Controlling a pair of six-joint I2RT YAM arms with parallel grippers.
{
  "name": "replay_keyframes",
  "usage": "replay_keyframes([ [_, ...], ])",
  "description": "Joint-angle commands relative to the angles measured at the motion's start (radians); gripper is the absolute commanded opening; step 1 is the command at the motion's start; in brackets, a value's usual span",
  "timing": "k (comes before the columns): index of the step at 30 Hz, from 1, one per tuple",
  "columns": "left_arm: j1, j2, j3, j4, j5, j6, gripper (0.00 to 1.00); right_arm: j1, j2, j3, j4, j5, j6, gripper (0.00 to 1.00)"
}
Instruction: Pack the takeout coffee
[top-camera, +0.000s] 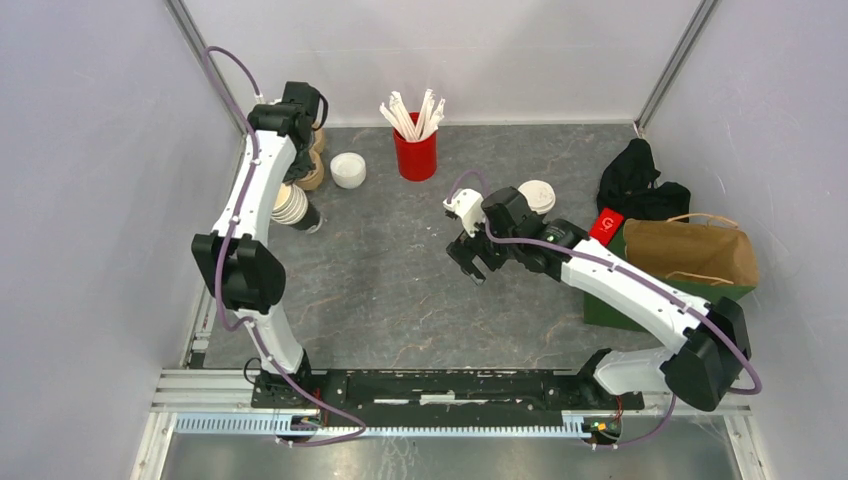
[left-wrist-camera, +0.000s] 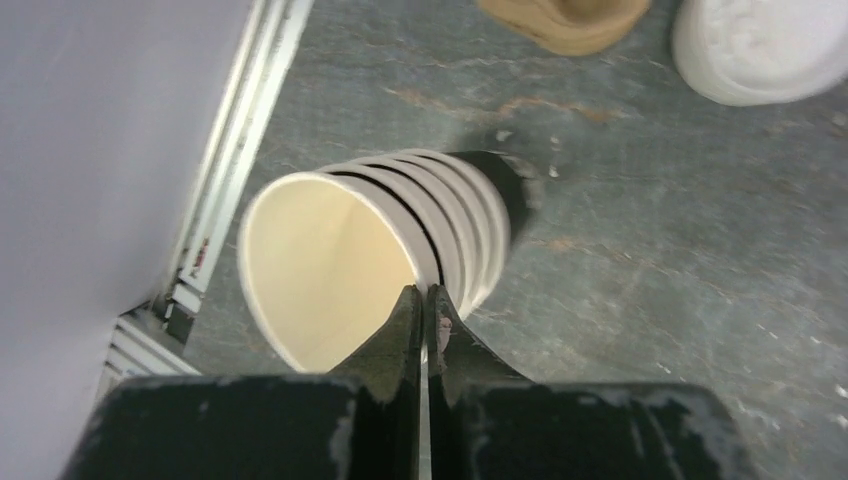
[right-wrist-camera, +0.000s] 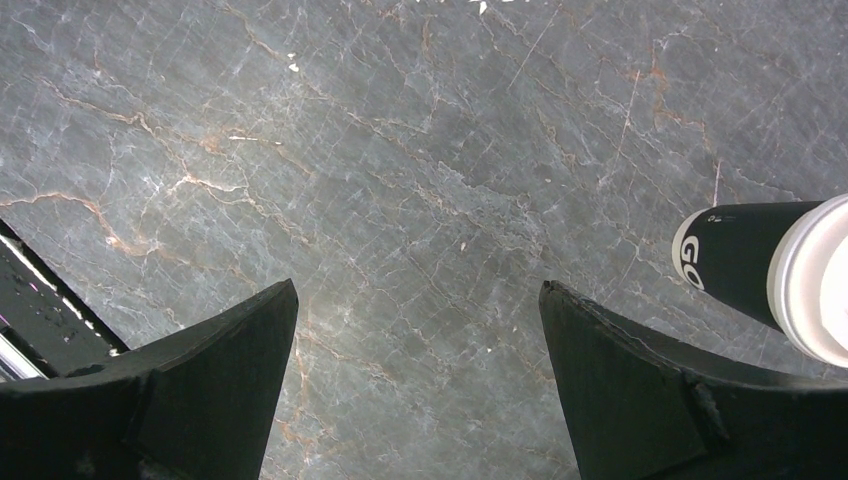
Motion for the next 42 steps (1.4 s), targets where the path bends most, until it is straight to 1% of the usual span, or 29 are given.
replay_keyframes([
  [1, -0.009, -0.079, -0.009, 0.037, 0.094, 0.036, 0.02, 0.006, 0.018, 0.046, 0.026, -0.005, -0.005, 0.98],
  [3, -0.024, -0.077, -0.012, 0.001, 0.124, 0.027, 0.02, 0.006, 0.06, 0.094, 0.015, -0.037, 0.005, 0.98],
  [4, -0.032, -0.095, -0.038, 0.023, 0.131, 0.021, 0.02, 0.005, 0.082, 0.121, 0.009, -0.047, 0.013, 0.98],
  [6, -0.033, -0.136, -0.108, 0.074, 0.198, 0.003, 0.02, -0.011, 0.136, 0.197, 0.001, -0.091, 0.048, 0.98],
  [8, -0.039, -0.158, -0.15, 0.095, 0.269, -0.004, 0.02, -0.053, 0.222, 0.296, 0.009, -0.213, 0.107, 0.98],
  [10, -0.051, -0.175, -0.18, 0.101, 0.281, -0.006, 0.02, -0.106, 0.317, 0.385, 0.053, -0.385, 0.243, 0.98],
  [11, -0.058, -0.187, -0.199, 0.112, 0.284, -0.006, 0.02, -0.122, 0.356, 0.407, 0.105, -0.463, 0.316, 0.98],
  [12, -0.066, -0.198, -0.216, 0.121, 0.292, -0.007, 0.02, -0.131, 0.394, 0.408, 0.218, -0.546, 0.428, 0.98],
  [14, -0.082, -0.209, -0.235, 0.129, 0.288, -0.007, 0.02, -0.125, 0.45, 0.366, 0.488, -0.643, 0.687, 0.98],
  [15, -0.09, -0.212, -0.241, 0.126, 0.283, -0.01, 0.02, -0.115, 0.48, 0.352, 0.598, -0.654, 0.805, 0.98],
  [16, -0.099, -0.216, -0.248, 0.126, 0.285, -0.014, 0.02, -0.099, 0.507, 0.354, 0.677, -0.647, 0.874, 0.98],
  [21, -0.144, -0.237, -0.28, 0.133, 0.271, -0.036, 0.02, -0.053, 0.638, 0.37, 0.869, -0.594, 1.125, 0.98],
  [24, -0.16, -0.254, -0.316, 0.165, 0.291, -0.049, 0.02, -0.02, 0.7, 0.417, 0.886, -0.558, 1.161, 0.98],
  [26, -0.171, -0.256, -0.328, 0.173, 0.299, -0.059, 0.02, -0.008, 0.725, 0.412, 0.919, -0.545, 1.2, 0.98],
  [30, -0.185, -0.253, -0.33, 0.18, 0.301, -0.064, 0.02, 0.002, 0.742, 0.387, 0.919, -0.52, 1.215, 0.98],
  [33, -0.191, -0.248, -0.326, 0.183, 0.305, -0.069, 0.02, 0.005, 0.75, 0.374, 0.93, -0.512, 1.23, 0.96],
  [37, -0.2, -0.246, -0.322, 0.181, 0.311, -0.07, 0.02, 0.006, 0.768, 0.384, 0.933, -0.507, 1.252, 0.96],
  [42, -0.207, -0.245, -0.32, 0.179, 0.319, -0.067, 0.02, 0.011, 0.788, 0.425, 0.856, -0.489, 1.226, 0.94],
])
